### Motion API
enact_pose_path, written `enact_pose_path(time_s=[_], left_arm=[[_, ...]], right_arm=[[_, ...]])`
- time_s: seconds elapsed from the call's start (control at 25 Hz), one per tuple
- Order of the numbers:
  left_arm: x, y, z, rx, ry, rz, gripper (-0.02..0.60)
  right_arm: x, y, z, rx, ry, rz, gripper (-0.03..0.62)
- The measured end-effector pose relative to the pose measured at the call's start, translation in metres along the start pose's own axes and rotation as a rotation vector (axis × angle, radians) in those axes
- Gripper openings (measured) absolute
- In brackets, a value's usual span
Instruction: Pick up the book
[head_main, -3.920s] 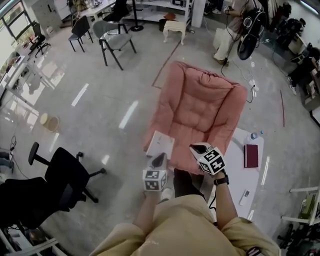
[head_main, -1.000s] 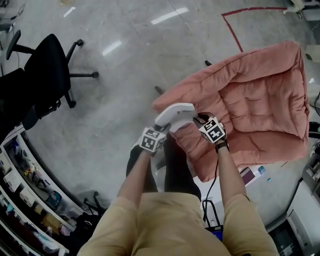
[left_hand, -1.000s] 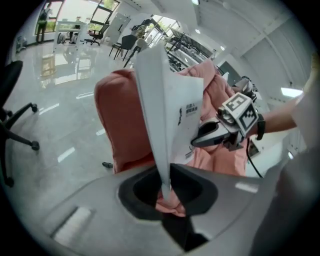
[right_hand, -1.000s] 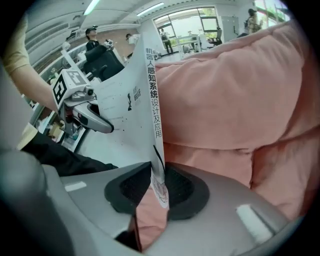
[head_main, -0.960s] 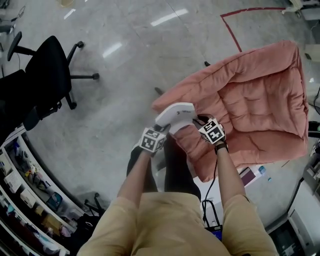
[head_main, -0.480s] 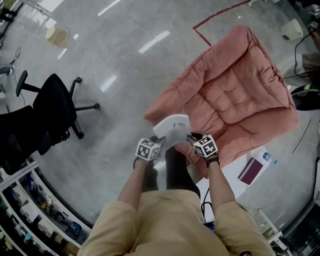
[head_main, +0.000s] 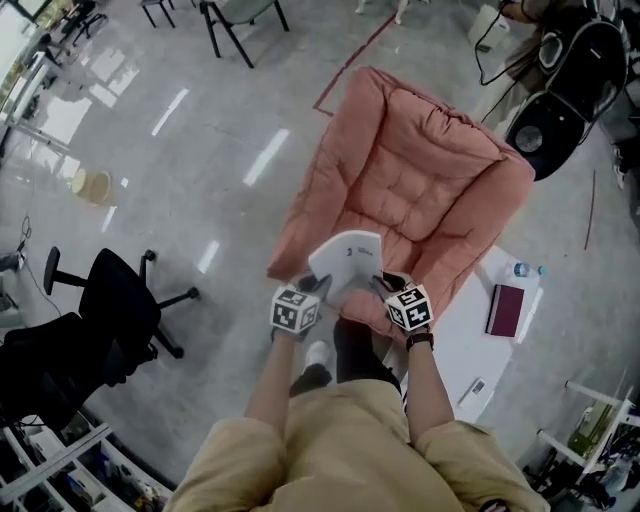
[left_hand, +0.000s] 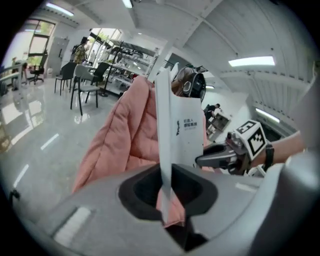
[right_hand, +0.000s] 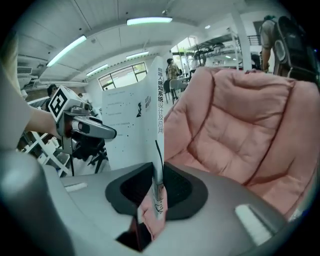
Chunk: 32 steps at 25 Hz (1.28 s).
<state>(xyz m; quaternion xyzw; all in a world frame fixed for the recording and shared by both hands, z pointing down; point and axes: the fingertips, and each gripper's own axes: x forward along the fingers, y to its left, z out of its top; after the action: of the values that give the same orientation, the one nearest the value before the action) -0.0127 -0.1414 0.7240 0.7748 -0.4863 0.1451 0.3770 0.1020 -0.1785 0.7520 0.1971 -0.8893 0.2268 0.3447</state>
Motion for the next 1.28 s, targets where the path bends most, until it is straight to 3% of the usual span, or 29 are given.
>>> enact_pose_path(time_s=[0.52,0.72,0.92,1.28], left_arm=[[-0.059,-0.132,0.162,0.368,-0.221,-0.164,0.046],[-0.102,-0.179,0.206,0.46,-0.314,-0.221,0.048],[-0.142,-0.215,0.228,0.533,-0.407,-0.244,0.048],[-0.188,-0.262,0.233,0.555,-0.538,-0.291,0.049]], right_arm=[[-0.187,0.004,0.11,-0.022,-0.429,-0.36,0.071],[-0.25,0.03,0.139,0.006,-0.579,-0.443,0.071],[-0.293,0.059,0.152,0.035,-0.678,-0.526,0.071],[-0.354,0.099,0.156,-0.017,-0.739,-0.607,0.071]])
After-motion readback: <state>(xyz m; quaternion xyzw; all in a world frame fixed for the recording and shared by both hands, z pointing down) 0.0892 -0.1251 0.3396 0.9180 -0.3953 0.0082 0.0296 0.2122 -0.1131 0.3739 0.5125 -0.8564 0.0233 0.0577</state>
